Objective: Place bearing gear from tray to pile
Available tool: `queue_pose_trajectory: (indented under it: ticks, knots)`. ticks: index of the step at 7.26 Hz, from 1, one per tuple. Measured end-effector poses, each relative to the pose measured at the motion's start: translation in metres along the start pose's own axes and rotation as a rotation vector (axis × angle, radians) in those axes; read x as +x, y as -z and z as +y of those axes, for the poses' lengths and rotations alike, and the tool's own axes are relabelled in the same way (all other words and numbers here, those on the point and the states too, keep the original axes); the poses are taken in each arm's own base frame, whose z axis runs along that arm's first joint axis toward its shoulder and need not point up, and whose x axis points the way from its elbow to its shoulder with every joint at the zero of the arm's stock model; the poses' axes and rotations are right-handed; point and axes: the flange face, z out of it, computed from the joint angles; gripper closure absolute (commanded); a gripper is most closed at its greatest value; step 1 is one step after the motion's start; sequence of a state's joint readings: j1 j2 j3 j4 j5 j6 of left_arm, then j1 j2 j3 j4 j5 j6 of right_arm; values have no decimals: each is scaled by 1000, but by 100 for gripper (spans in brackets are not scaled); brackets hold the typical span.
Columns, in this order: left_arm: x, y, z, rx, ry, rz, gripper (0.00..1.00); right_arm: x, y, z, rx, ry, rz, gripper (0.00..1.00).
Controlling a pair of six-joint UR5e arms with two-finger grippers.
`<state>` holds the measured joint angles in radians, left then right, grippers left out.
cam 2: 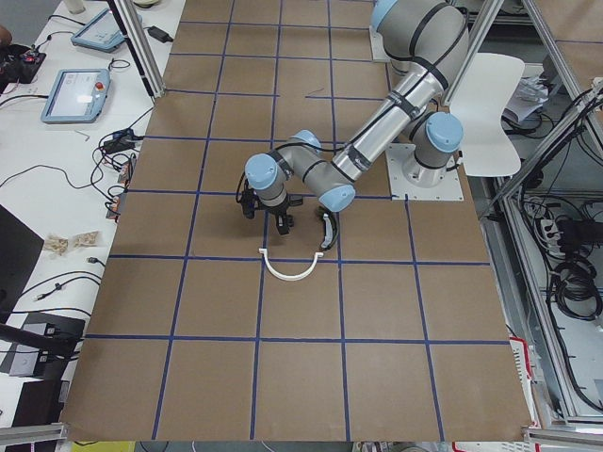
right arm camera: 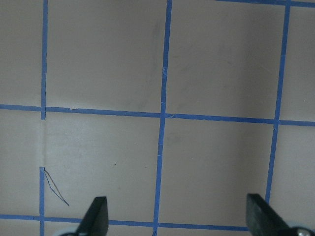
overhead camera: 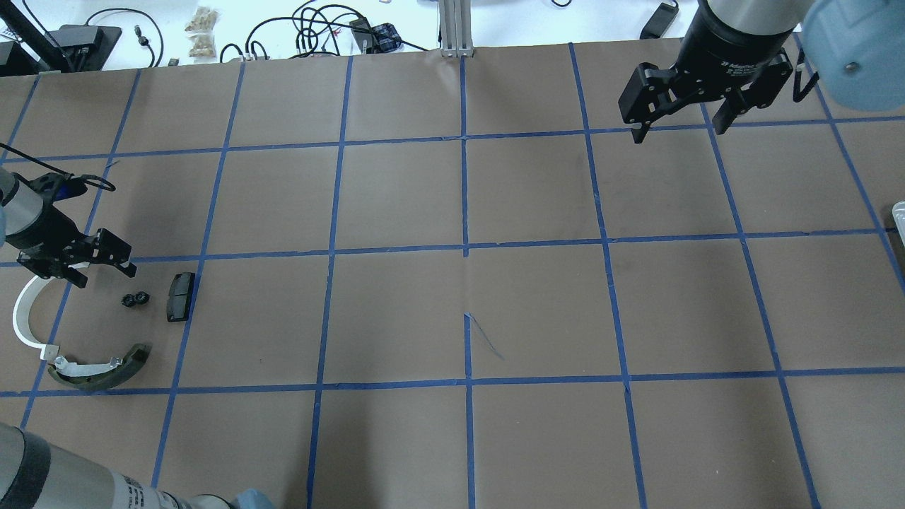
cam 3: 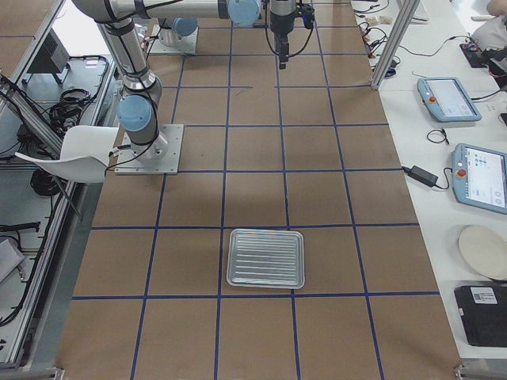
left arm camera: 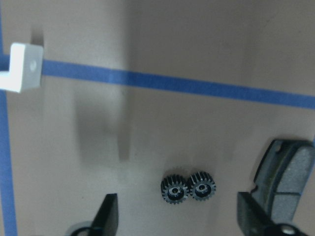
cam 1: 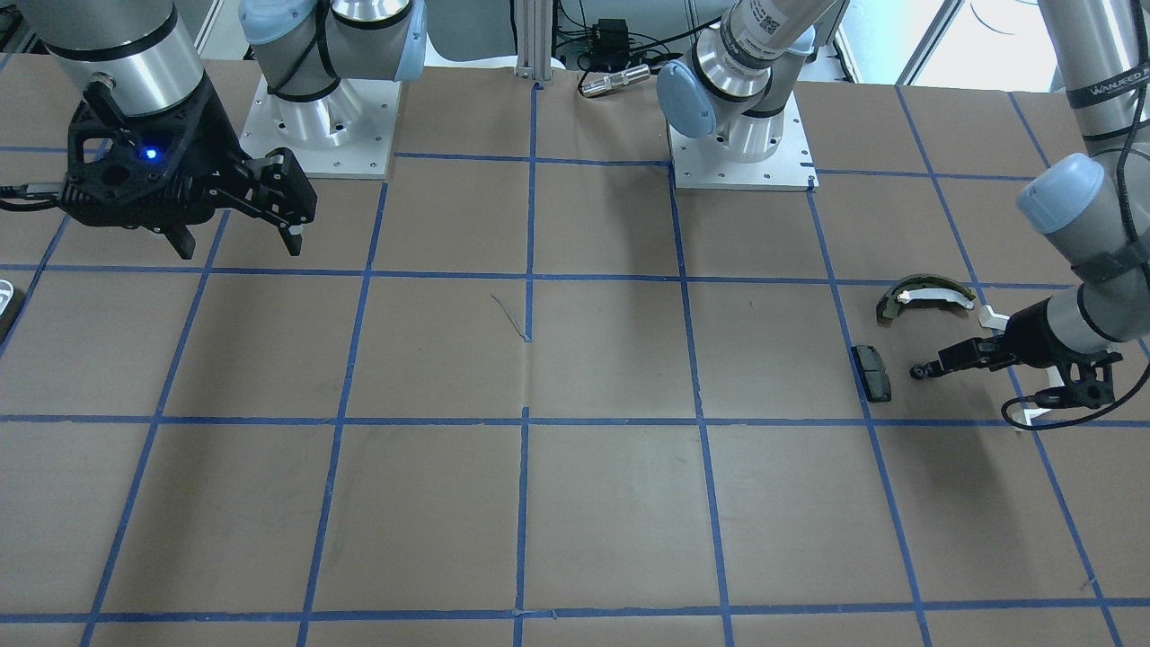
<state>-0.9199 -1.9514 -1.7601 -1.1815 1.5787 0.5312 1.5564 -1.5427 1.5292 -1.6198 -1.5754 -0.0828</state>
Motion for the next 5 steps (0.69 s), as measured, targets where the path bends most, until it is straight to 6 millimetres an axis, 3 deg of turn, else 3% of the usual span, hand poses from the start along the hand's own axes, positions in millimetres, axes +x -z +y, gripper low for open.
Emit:
queue_pose_trajectory:
  ticks: [1, 2, 3, 5]
  knots:
    - [21, 33, -13, 9, -25, -13, 0, 0, 0, 0, 0, 0, 0, 0]
    - [55, 68, -24, 14, -63, -28, 0, 0, 0, 0, 1, 0, 0, 0]
    - [98, 101, -28, 28, -116, -46, 0, 0, 0, 0, 2, -1, 0, 0]
    - [194, 148, -11, 72, -242, -80, 0, 0, 0, 0, 1, -1, 0, 0]
